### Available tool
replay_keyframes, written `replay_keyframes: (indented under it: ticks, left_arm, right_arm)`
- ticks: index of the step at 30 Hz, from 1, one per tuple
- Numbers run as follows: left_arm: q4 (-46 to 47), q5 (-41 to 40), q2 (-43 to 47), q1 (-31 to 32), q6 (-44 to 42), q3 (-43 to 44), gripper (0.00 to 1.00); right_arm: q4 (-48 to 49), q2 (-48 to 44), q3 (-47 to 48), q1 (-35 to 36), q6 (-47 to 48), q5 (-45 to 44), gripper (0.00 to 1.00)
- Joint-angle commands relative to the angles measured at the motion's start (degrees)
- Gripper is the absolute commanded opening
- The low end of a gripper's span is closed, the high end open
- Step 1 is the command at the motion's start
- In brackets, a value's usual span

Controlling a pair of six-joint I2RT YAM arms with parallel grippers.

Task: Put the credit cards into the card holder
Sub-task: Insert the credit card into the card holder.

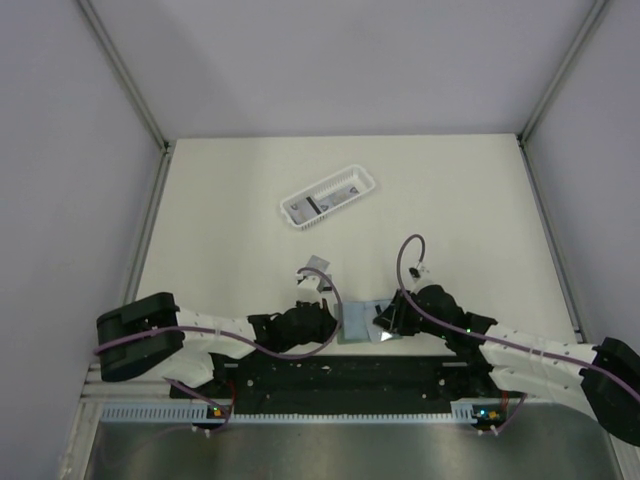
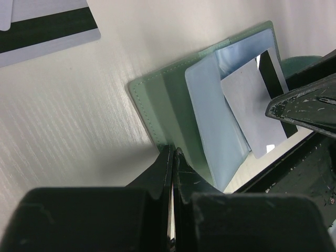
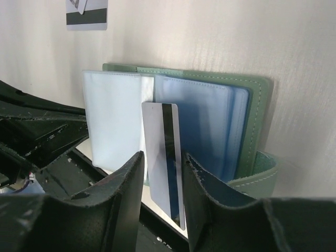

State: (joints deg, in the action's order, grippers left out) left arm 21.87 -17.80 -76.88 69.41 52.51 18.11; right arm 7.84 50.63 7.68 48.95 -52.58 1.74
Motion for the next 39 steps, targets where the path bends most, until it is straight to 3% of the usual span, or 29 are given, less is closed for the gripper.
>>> replay_keyframes:
  ticks: [1,5,12,39]
  left_arm:
    - [-4.3,2.2,-2.1,0.0,-1.1,0.6,0.00]
    - [-4.4,2.2,-2.4,0.1,-1.2,0.7,0.00]
    - [-4.4,2.2,-2.3,0.1,-1.1,0.5,0.00]
    - [-4.1,2.7,-2.5,0.1,-1.1,0.4,0.00]
  right_arm:
    - [-3.4,-0.8,1.5,-0.4,1.1,-1.5,0.31]
    - [-2.7,-1.5,0.5,-0.4,0.5,-1.5,0.13]
    - [2.4,-0.8,-1.8,-0.3,-1.0,-1.5,0.00]
    - [16.7,11.9,-2.5,-0.4,-2.8,-1.5,0.00]
